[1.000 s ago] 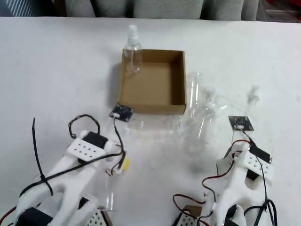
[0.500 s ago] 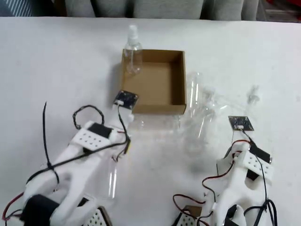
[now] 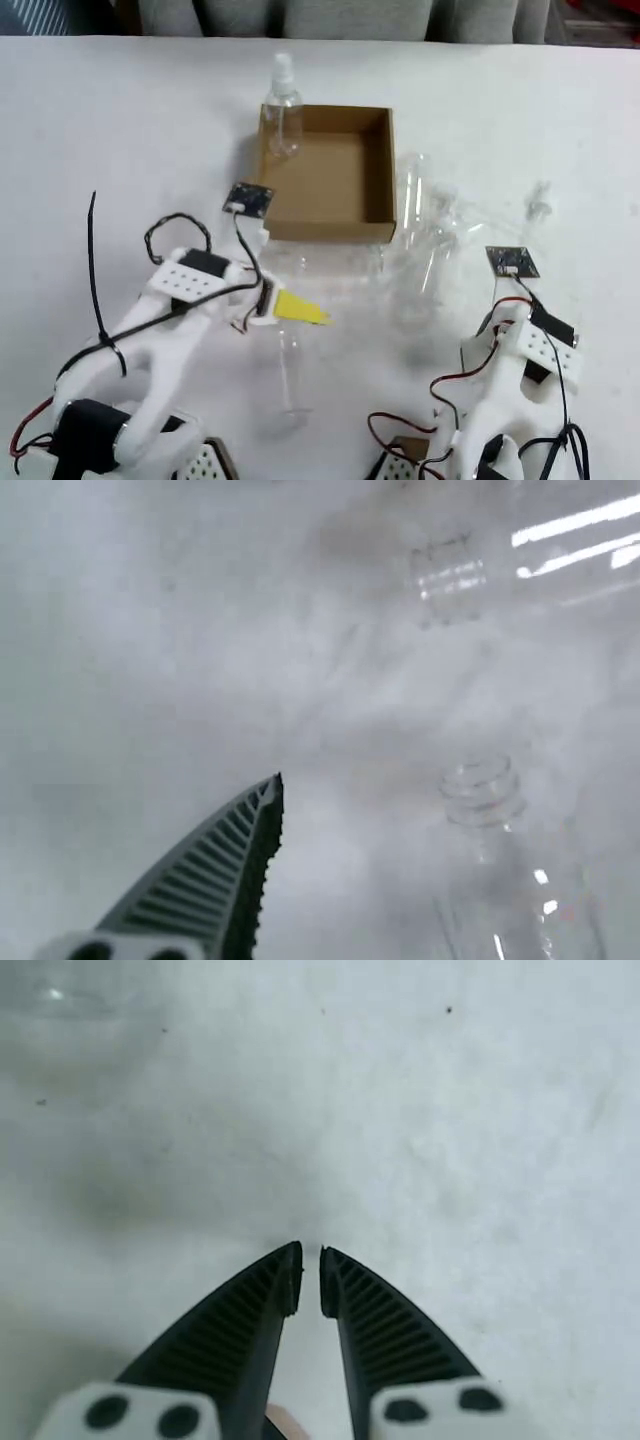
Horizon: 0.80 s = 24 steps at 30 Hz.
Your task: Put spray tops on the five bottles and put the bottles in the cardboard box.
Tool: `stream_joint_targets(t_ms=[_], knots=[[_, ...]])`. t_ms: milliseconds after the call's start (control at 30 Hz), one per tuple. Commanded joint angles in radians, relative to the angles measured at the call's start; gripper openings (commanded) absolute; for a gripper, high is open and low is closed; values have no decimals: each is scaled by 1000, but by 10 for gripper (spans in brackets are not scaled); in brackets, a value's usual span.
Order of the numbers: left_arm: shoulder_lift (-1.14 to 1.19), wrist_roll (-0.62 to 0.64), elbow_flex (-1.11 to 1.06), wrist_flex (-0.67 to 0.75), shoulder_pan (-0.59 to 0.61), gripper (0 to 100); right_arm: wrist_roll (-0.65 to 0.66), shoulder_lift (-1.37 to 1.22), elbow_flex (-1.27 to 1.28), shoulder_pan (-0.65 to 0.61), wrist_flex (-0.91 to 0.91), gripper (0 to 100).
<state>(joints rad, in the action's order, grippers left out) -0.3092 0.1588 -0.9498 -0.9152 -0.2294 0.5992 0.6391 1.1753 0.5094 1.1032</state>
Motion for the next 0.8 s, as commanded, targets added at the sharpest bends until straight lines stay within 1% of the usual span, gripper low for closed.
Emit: stream_joint_targets(t_ms=[0,100,267,467,567,767], knots=[[-12,71,48,-94,10,682,11,-2,-8,-7,-10,21],[-13,74,51,-140,10,691,11,-2,-8,-7,-10,21],[-13,74,49,-164,5,693,11,-2,-8,-7,-10,21],[-13,74,51,-244,-62,693,11,-2,-8,-7,-10,21],[-13,74,52,-249,-59,693,11,-2,-8,-7,-10,21],[-13,75,87,-255,-13,694,11,-2,-8,-7,-10,21]])
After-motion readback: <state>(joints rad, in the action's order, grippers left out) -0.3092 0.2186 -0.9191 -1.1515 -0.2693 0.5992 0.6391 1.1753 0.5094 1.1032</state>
